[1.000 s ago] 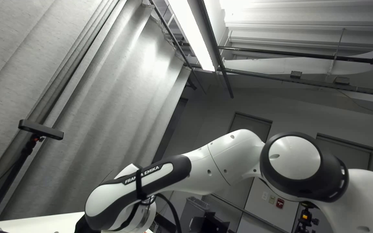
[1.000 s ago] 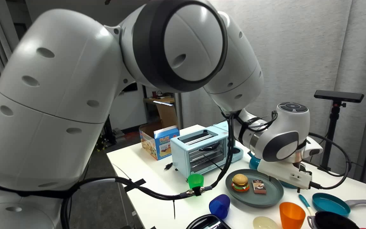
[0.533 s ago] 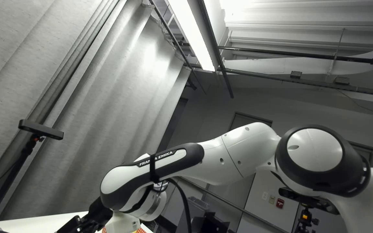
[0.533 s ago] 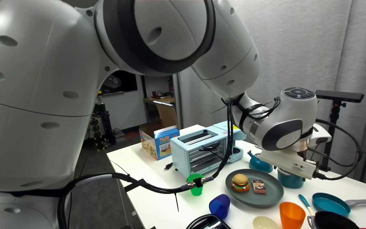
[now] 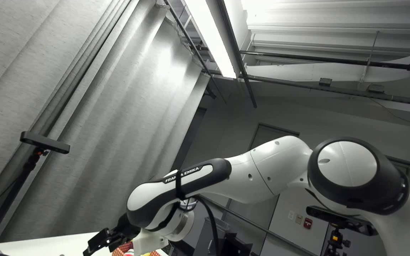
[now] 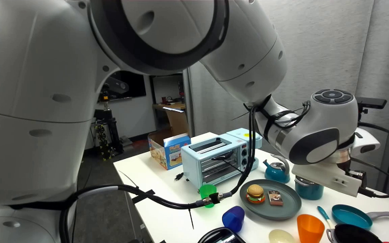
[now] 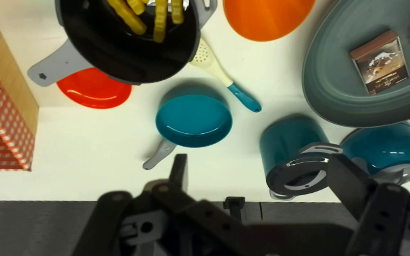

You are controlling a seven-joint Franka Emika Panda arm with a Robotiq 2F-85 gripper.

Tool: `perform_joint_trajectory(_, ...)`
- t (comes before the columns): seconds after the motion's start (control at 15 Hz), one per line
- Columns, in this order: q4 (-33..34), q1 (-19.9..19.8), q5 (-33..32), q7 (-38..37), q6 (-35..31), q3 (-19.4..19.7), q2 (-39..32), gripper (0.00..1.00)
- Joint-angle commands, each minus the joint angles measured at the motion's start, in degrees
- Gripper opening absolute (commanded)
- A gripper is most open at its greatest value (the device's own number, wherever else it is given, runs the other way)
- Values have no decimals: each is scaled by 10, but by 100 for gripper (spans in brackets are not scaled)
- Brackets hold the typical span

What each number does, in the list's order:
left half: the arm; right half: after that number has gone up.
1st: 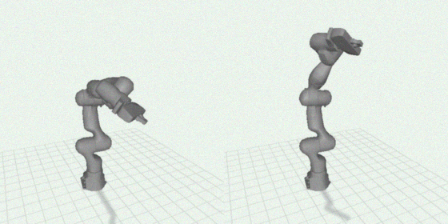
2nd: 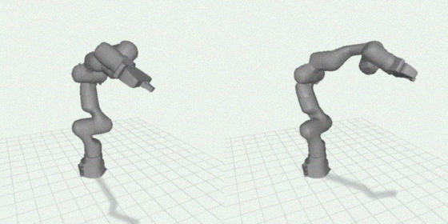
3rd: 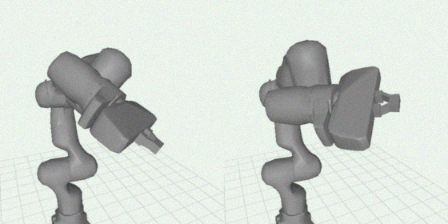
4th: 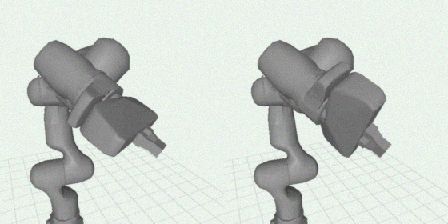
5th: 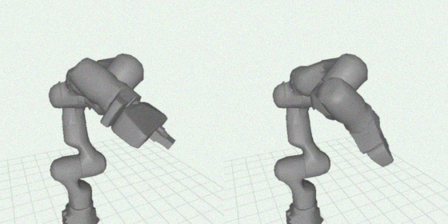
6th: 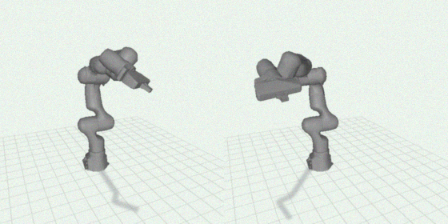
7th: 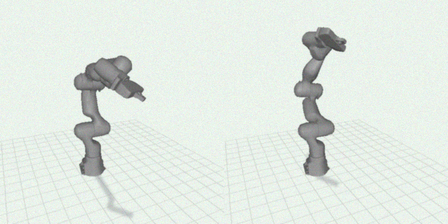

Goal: Move the objects from the orange cup and put them in the pot

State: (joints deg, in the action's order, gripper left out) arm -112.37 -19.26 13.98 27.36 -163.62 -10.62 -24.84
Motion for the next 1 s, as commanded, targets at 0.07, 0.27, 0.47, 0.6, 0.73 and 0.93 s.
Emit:
perform_joint_trajectory(0.07, -11, -15, -1, 15, -26, -2, 8, 100)
perform_joint_trajectory(0.27, -11, -18, -1, 17, -24, -4, 7, 100)
perform_joint_trajectory(0.47, -13, -20, -4, 20, -21, -2, 11, 100)
perform_joint_trajectory(0.6, 0, -12, -4, 4, -8, 1, 0, 100)
perform_joint_trajectory(0.73, 0, -13, -4, 4, -8, 1, 0, 100)
perform_joint_trajectory(0.93, 0, -13, -4, 5, -8, 1, 0, 100)
